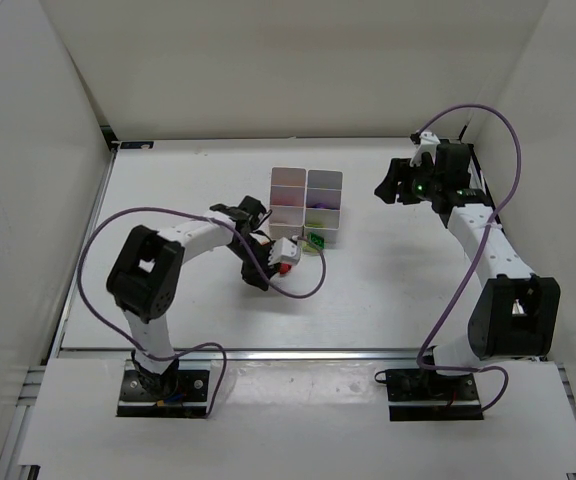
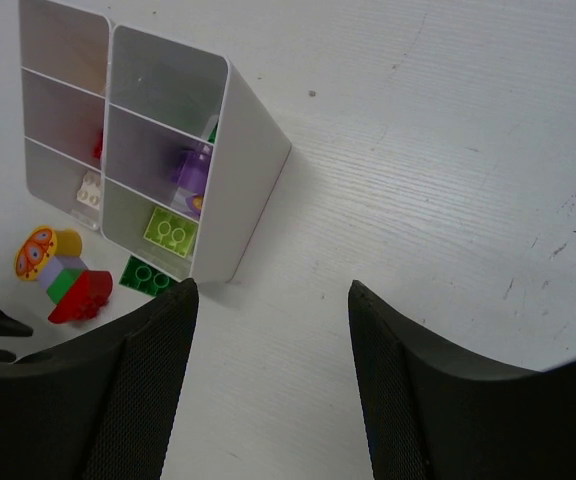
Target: Sort the legos into containers by color
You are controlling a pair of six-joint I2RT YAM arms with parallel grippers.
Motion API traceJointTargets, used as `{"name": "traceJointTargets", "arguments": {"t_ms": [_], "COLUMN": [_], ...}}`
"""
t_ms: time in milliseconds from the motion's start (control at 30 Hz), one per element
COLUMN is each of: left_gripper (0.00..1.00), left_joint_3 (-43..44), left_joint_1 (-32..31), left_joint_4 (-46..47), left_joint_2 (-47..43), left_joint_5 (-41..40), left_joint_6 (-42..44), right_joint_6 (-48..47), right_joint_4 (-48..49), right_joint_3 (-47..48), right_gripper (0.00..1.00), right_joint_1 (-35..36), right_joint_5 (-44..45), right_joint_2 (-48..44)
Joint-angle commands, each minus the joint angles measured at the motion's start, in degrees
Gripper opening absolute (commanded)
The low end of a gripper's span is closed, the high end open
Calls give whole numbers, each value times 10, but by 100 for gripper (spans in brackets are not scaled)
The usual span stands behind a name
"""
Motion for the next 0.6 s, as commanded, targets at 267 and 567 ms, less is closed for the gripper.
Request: {"name": "traceJointTargets", "arguments": {"t_ms": [267,567], "left_gripper": [78,87], "left_joint_3": [-61,-52], "left_joint_1": [48,68], "left_joint_4": [-5,18], "left_joint_2": [-231,-169], "left_joint_5": [30,5], "left_joint_6": [-6,78], "right_joint_6": [15,14], "right_joint_4": [24,26], "right_joint_3": [-24,-14], "right_gripper": [66,67], "right_joint_1": [-1,-1], "right_joint_5": [-37,-41], "right_joint_2": [-39,-29]}}
